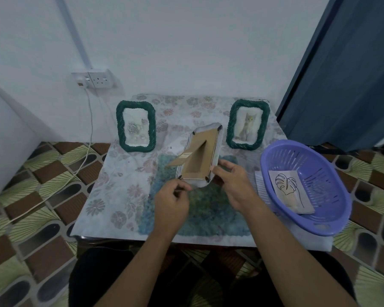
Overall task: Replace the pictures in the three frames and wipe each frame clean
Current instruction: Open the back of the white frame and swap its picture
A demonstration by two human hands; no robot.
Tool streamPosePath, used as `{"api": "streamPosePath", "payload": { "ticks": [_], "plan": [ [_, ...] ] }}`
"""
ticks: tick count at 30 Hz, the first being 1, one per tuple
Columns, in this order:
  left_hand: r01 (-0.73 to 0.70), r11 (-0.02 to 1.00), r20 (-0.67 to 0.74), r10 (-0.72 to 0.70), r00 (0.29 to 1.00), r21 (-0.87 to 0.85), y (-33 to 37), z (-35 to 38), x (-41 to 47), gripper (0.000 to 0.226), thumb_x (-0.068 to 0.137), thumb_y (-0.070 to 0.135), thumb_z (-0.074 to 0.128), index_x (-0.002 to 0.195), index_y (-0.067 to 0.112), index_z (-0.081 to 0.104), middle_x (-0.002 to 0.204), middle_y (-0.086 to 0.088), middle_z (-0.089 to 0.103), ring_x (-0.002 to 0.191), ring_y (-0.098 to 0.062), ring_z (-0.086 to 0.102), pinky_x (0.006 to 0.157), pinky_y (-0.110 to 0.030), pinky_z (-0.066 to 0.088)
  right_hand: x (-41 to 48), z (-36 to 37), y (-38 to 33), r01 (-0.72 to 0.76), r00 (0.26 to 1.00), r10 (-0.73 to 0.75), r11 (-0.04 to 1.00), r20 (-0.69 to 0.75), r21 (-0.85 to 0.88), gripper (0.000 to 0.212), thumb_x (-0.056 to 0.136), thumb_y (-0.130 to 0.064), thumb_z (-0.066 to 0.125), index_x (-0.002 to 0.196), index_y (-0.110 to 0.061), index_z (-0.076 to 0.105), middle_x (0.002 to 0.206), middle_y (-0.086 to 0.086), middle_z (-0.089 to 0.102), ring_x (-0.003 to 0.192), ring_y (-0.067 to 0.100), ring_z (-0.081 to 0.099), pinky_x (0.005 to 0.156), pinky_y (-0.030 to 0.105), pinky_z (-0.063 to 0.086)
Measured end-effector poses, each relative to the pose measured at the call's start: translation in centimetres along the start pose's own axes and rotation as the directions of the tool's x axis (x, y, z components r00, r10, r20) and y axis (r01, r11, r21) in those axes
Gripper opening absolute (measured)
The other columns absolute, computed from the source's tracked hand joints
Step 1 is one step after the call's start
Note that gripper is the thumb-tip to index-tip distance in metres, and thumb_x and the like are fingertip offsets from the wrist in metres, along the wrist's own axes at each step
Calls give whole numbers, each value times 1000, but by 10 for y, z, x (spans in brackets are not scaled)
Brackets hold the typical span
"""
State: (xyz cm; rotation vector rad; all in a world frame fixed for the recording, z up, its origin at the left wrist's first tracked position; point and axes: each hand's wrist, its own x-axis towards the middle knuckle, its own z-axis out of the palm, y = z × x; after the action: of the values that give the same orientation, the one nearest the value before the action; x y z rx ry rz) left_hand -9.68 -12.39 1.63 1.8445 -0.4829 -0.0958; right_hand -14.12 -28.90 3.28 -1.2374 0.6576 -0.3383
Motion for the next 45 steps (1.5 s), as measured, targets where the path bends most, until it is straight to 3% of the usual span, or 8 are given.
{"api": "streamPosePath", "payload": {
  "ticks": [9, 13, 21, 25, 27, 30, 39, 45],
  "plan": [
    [448, 871, 64, -445, 893, -202, -12, -13, 48, 27, 103, 11, 45, 127, 12, 59, 115, -7, 65, 106, -29, 63, 88, -42, 53, -7, -9, -8, -16, 987, 7, 998, 159, 61, 23, 93, 1, 61, 115, -2, 67, 95, 5, 76, 84, 16, 70, 73, 21, 57],
    [427, 863, 110, -413, 904, -272, -14, -19, 53, 30, 99, -4, 48, 119, 11, 64, 106, -3, 71, 86, -13, 68, 70, -23, 55, -6, -9, -9, -39, 986, 20, 993, 166, 113, 33, 96, 0, 58, 127, -12, 56, 103, 6, 76, 91, 18, 72, 76, 24, 58],
    [397, 891, 137, -374, 917, -219, -6, -13, 49, 34, 100, 2, 47, 117, 22, 69, 113, 6, 70, 102, -10, 65, 85, -29, 55, -9, 11, 2, -108, 993, 115, 978, 30, -178, 34, 104, -51, 35, 128, -27, 29, 128, -11, 44, 118, 14, 45, 97, 32, 40],
    [450, 872, 131, -432, 893, -192, 5, -7, 45, 24, 104, 31, 46, 118, 23, 65, 110, 11, 63, 97, -9, 58, 82, -27, 50, -13, 19, 4, -69, 997, 73, 979, 11, -190, 49, 100, -44, 53, 130, -28, 18, 134, -3, 46, 114, 12, 52, 71, 12, 41],
    [451, 871, 155, -427, 891, -195, 1, -5, 44, 27, 98, 45, 54, 103, 22, 68, 101, 7, 68, 85, -8, 61, 69, -24, 49, -11, 21, 7, -55, 998, 54, 979, -11, -194, 50, 99, -40, 57, 129, -28, 18, 137, 1, 49, 117, 14, 55, 72, 13, 45],
    [402, 902, 164, -377, 911, -159, -8, -4, 44, 68, 73, 66, 69, 118, 16, 68, 115, -2, 70, 100, -13, 66, 84, -31, 56, -8, 22, 13, -51, 998, 38, 968, -57, -245, 58, 97, -33, 62, 136, -20, 22, 136, 5, 52, 117, 18, 57, 85, 24, 52],
    [221, 972, 3, -222, 975, 82, -2, 2, 36, 32, 77, 18, 80, 100, 30, 61, 83, 18, 59, 73, 7, 54, 57, -11, 39, -9, 14, 28, -39, 988, -44, 855, -148, -518, 47, 89, -12, 66, 121, -18, 33, 108, -3, 54, 95, 14, 55, 59, 9, 36],
    [253, 951, 27, -261, 965, 176, -22, 6, 29, 31, 76, 21, 81, 104, 20, 67, 84, 12, 62, 70, 4, 55, 54, -10, 37, -10, 7, 45, -92, 985, -14, 801, -172, -592, 51, 80, -23, 71, 117, -23, 36, 120, 6, 59, 113, 23, 55, 90, 37, 51]
  ]
}}
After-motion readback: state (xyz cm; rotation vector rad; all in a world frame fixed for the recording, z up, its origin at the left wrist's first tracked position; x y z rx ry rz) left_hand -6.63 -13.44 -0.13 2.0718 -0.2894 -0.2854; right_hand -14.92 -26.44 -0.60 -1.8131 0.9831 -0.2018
